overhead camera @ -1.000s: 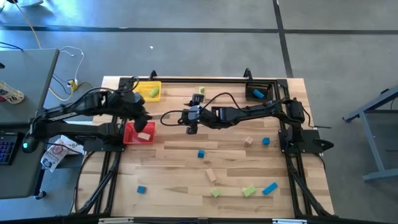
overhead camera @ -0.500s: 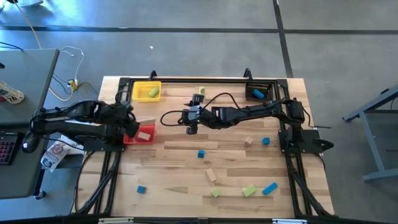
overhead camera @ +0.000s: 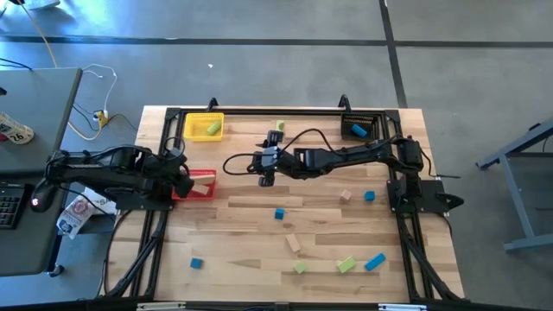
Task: Sort & place blocks by color
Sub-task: Put the brown block into the red bin, then put the green block into the yellow bin
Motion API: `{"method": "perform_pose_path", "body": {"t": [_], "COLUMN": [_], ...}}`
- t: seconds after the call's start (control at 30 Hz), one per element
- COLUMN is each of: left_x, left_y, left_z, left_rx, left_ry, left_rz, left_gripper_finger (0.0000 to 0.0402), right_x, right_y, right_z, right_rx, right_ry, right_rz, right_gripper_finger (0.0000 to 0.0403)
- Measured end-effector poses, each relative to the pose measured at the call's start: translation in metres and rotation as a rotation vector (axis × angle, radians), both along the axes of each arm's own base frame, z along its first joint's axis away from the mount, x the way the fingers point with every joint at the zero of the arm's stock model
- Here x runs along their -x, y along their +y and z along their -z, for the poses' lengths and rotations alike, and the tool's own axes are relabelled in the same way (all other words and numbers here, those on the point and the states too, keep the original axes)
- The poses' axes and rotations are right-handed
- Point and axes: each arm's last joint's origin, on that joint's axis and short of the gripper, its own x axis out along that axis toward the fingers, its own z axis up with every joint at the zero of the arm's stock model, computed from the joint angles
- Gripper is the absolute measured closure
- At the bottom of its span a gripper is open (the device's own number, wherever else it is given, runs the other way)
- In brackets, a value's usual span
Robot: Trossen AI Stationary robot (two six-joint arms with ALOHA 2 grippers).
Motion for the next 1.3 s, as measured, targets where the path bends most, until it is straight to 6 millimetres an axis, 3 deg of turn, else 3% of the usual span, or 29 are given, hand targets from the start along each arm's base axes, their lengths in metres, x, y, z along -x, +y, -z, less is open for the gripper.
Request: {"method": "perform_pose_path", "body": {"t": [0.57, 0.87, 1.03, 1.3], "left_x": [-0.003, -0.004, -0.004, -0.012], "left_y": [0.0, -0.001, 0.0, 0.005], "left_z": [-0.001, -0.002, -0.017, -0.044], "left_rx": [-0.005, 0.021, -0.049, -0.297], "left_ry": [-0.03, -0.036, -0.082, -0.215], "left_rz": [0.007, 0.062, 0.109, 0.153], "left_gripper_finger": [0.0298, 0.029, 0.0295, 0.03], "right_x": [0.0, 0.001, 0.002, 0.008], "right_y": [0.0, -0.004, -0.02, -0.068], "right_z": [0.0, 0.0, 0.0, 0.002], "right_rx": [0.002, 0.025, -0.011, -0.175], "right_ry": [0.002, 0.01, -0.015, -0.096], "right_rz": [-0.001, 0.028, 0.086, 0.202], "right_gripper_finger": [0.0174, 0.0174, 0.0174, 0.0174]}}
